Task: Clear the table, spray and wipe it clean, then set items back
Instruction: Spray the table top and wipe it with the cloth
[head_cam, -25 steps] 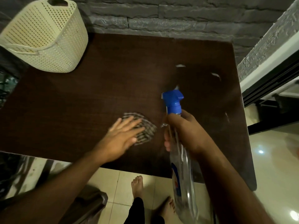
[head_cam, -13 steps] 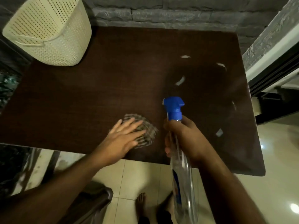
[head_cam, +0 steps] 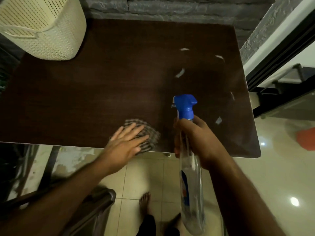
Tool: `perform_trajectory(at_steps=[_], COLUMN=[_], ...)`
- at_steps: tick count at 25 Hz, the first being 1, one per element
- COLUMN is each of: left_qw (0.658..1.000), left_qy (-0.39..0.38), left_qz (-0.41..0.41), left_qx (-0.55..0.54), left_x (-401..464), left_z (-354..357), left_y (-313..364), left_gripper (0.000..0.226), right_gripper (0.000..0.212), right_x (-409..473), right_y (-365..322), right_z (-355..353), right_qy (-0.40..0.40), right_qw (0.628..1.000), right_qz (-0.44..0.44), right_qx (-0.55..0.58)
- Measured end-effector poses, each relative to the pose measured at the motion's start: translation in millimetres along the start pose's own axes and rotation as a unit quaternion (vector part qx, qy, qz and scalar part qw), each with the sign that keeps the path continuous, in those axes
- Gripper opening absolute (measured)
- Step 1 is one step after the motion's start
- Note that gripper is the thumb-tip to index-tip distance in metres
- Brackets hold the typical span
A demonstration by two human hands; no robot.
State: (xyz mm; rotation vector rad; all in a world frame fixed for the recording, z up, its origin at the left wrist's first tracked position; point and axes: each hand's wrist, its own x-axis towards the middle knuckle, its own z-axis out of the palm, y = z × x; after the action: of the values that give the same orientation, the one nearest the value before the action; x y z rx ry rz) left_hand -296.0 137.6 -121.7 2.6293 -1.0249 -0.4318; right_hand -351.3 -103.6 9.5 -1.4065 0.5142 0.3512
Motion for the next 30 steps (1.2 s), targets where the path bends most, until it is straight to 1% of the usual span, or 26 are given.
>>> perform_trajectory(at_steps=[1,3,5,8,10,13,15,17,20,23,26,30], left_qw=[1.000,0.997,0.992,0.985,0.986,0.993,0.996,0.997,0.988,0.977,0.973,0.971], left_qy=[-0.006,0.007,0.045,0.062,0.067,0.059,0.036,0.019,0.028,0.032,0.042,0.037], left_qz=[-0.022,-0.075,-0.114,-0.160,-0.151,-0.098,-0.074,-0.071,-0.148,-0.212,-0.226,-0.237], left_qx=[-0.004,-0.005,0.014,0.015,0.009,0.014,0.022,0.037,0.023,0.016,0.010,0.012], left_x=[-14.7,-10.8,35.9,102.2,102.7,57.1,23.9,14.9,61.1,112.8,131.7,155.4], left_z=[-5.6,-16.3,-21.9,-18.4,-4.2,19.3,24.4,17.9,-2.6,-14.2,-12.3,-22.4], left_y=[-11.5,-31.9,-33.8,-3.9,27.9,66.0,73.5,61.3,36.1,32.8,34.5,33.6], left_gripper=[0.051,0.055,0.050,0.047,0.047,0.047,0.047,0.052,0.049,0.049,0.049,0.049], right_gripper=[0.019,0.019,0.017,0.013,0.010,0.010,0.011,0.012,0.015,0.017,0.019,0.019], right_x=[-0.6,-2.7,-4.6,-9.1,-14.1,-21.8,-25.0,-26.5,-26.4,-25.6,-20.8,2.9], right_y=[4.1,11.5,16.0,20.5,19.6,17.4,19.2,22.5,28.3,29.2,25.2,7.9], right_z=[-5.9,-15.0,-19.1,-23.7,-28.0,-38.0,-46.5,-55.6,-70.8,-80.3,-81.5,-77.0], right_qy=[0.000,-0.008,-0.013,-0.021,-0.029,-0.041,-0.045,-0.042,-0.033,-0.023,-0.028,-0.044], right_qw=[1.000,1.000,1.000,0.999,0.999,0.999,0.999,0.999,0.999,1.000,1.000,0.999], right_qz=[0.005,0.012,0.009,-0.001,-0.003,0.000,0.004,0.009,0.011,0.002,-0.003,0.005], right_qx=[-0.002,-0.014,-0.018,-0.033,-0.032,-0.013,-0.014,-0.020,-0.012,-0.004,-0.001,0.012])
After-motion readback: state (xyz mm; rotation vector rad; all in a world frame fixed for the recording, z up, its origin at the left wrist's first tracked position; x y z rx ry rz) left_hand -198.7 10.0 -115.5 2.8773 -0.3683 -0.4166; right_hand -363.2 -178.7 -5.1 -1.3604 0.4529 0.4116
